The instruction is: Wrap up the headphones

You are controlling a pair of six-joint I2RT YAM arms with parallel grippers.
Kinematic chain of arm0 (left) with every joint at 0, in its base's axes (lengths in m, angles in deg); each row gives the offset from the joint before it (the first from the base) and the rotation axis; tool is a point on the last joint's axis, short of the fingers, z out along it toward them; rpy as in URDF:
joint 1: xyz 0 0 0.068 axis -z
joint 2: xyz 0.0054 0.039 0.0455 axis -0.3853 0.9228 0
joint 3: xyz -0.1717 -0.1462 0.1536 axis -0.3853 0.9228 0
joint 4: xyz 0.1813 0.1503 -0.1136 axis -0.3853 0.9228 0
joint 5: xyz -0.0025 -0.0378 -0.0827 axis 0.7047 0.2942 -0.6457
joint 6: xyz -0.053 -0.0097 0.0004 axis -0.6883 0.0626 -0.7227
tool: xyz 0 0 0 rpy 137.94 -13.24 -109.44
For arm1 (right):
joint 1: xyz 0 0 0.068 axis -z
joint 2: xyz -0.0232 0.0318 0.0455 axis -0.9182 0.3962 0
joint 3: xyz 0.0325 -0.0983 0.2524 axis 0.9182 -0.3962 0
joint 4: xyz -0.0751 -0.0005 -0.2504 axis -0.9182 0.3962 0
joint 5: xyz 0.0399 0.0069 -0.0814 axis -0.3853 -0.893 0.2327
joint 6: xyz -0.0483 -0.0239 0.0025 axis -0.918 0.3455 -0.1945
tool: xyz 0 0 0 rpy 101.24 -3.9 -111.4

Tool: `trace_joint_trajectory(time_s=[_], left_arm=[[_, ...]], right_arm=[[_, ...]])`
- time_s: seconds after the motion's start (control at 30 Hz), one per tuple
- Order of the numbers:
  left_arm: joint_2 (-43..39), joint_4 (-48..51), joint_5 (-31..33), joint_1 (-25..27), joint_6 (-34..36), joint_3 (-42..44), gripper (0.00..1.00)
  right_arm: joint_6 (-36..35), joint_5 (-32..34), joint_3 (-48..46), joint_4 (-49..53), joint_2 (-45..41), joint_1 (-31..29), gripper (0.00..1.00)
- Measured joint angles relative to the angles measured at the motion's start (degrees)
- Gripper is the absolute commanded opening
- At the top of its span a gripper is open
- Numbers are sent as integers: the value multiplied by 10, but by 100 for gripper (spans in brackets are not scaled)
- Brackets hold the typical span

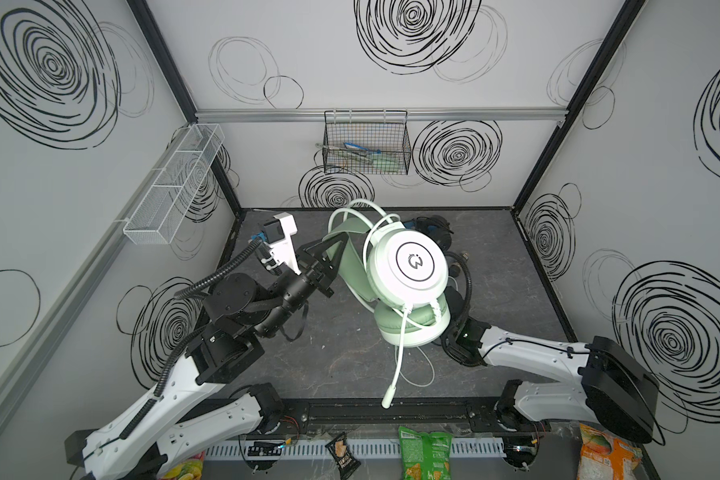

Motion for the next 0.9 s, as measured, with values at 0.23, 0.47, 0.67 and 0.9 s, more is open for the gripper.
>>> trace_joint_trajectory(time_s=[0.23,0.47,0.67,0.9], left_arm=[[2,-2,16,0,10,-16,0],[6,3,40,0,26,-30,0],[7,5,103,0,53,-33,0],[23,-5,220,0,153,-36,0]], right_arm=[[10,-9,-2,-15,24,-3,18],[14,-10,-4,-22,43,-19,9],[19,16,-14,-25,47,-60,0],[24,106,-24,16,38,-151,0]])
